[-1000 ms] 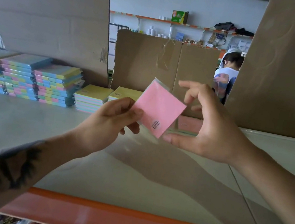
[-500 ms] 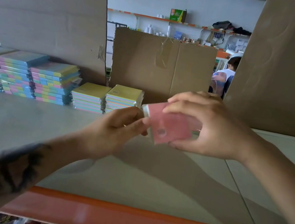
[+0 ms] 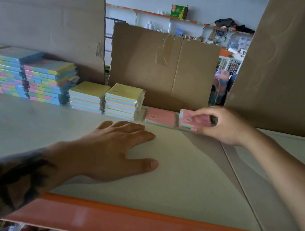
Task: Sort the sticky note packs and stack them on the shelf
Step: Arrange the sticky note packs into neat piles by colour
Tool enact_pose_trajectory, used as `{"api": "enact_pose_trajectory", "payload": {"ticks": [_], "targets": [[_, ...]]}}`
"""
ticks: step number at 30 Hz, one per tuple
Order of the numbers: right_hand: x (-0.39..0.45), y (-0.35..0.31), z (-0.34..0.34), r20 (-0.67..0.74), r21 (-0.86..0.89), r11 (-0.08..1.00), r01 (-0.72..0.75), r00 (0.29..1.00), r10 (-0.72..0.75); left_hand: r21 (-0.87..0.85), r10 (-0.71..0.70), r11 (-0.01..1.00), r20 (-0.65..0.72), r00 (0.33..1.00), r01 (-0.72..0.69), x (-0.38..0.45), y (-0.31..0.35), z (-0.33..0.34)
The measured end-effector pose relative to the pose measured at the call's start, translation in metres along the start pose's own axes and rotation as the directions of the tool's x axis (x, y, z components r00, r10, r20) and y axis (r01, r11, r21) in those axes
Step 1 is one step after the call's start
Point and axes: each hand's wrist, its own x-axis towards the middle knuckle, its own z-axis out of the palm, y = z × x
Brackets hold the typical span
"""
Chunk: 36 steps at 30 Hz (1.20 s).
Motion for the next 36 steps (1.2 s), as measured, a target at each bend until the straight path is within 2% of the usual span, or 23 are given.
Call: {"api": "enact_pose_trajectory", "payload": {"ticks": [18, 22, 25, 31, 36], "targets": [[-0.006, -0.011, 0.004, 0.057, 0.089, 0.993, -0.074, 0.996, 0.069, 0.011, 0.039, 0.999, -0.012, 0.999, -0.039, 0.007, -0.008, 0.006], [-0.009, -0.019, -0.006, -0.045, 0.092, 0.993, -0.076, 0.996, 0.081, 0.012, 0.050, 0.999, -0.037, 0.998, -0.050, 0.006, -0.004, 0.005], [-0.021, -0.031, -0.022, -0.077, 0.085, 0.996, -0.028, 0.996, 0.035, 0.022, 0.074, 0.997, -0.094, 0.993, -0.072, 0.008, 0.007, 0.002], [-0.095, -0.023, -0.079, -0.049, -0.062, 0.998, -0.018, 0.999, 0.015, -0.048, 0.087, 0.994, -0.138, 0.987, -0.094, 0.022, 0.078, -0.005], [-0.180, 0.032, -0.126, -0.125, -0.158, 0.979, -0.131, 0.986, 0.112, -0.101, 0.120, 0.987, -0.086, 0.989, -0.128, 0.053, 0.177, 0.008]]}}
